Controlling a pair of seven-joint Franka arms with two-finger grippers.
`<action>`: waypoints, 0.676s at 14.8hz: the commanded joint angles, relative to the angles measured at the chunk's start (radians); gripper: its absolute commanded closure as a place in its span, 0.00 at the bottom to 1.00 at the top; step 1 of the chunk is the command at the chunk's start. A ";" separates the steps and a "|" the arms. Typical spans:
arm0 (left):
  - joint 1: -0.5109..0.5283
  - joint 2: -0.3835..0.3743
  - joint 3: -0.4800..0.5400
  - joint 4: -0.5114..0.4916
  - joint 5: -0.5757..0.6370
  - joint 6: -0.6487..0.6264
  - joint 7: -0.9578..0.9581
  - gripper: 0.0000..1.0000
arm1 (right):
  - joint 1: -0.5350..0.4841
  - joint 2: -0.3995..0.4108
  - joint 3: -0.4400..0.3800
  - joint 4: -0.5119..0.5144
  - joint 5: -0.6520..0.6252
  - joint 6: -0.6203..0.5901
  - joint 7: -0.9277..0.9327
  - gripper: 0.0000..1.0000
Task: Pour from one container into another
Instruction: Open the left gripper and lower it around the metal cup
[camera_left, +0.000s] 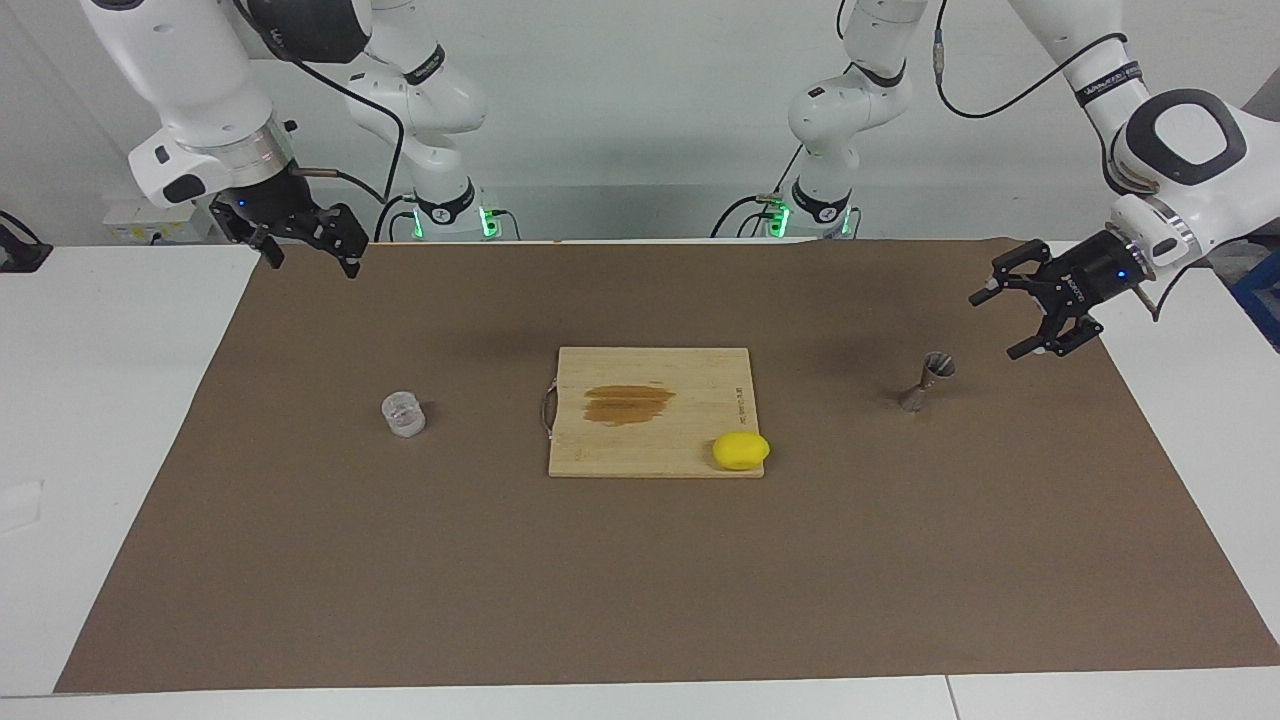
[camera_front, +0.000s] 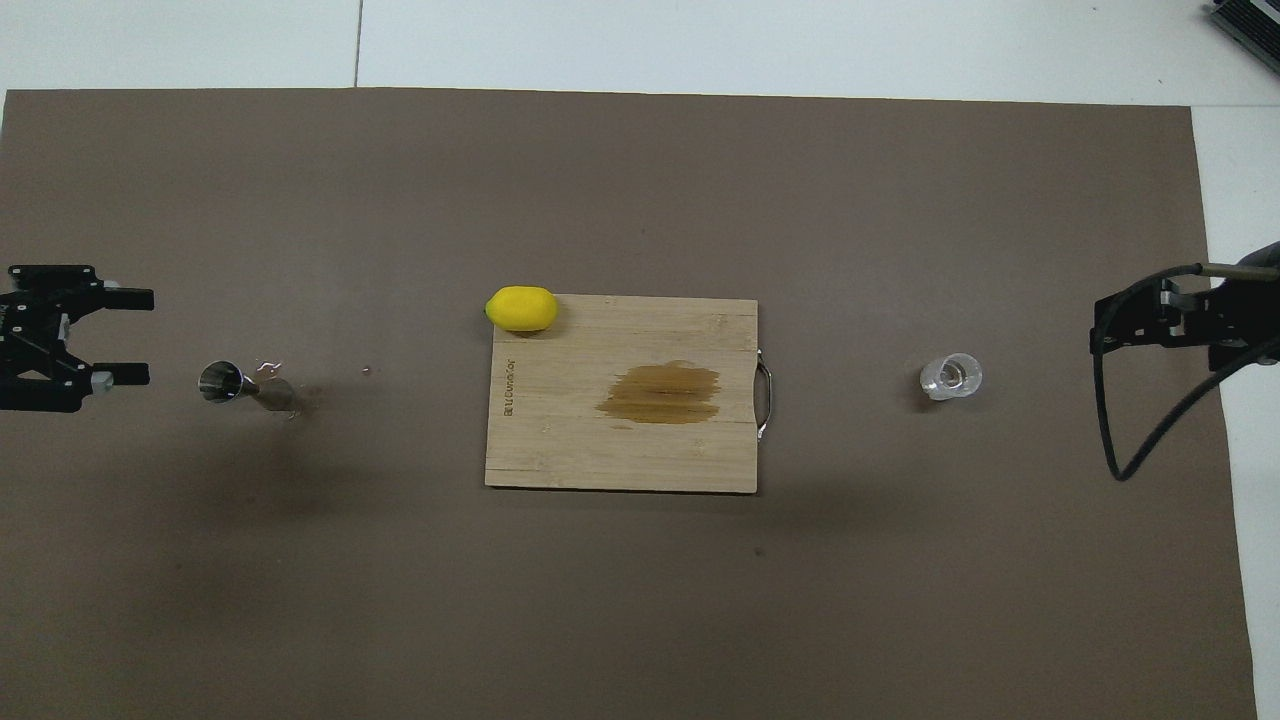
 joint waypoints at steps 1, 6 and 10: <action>0.003 0.072 -0.011 0.036 -0.111 -0.034 0.208 0.00 | -0.011 -0.002 0.004 0.004 0.011 -0.006 -0.024 0.00; 0.084 0.139 -0.007 0.036 -0.230 -0.127 0.262 0.00 | -0.011 -0.002 0.004 0.004 0.011 -0.006 -0.024 0.00; 0.088 0.144 -0.008 -0.001 -0.304 -0.141 0.515 0.00 | -0.011 -0.002 0.004 0.004 0.009 -0.006 -0.024 0.00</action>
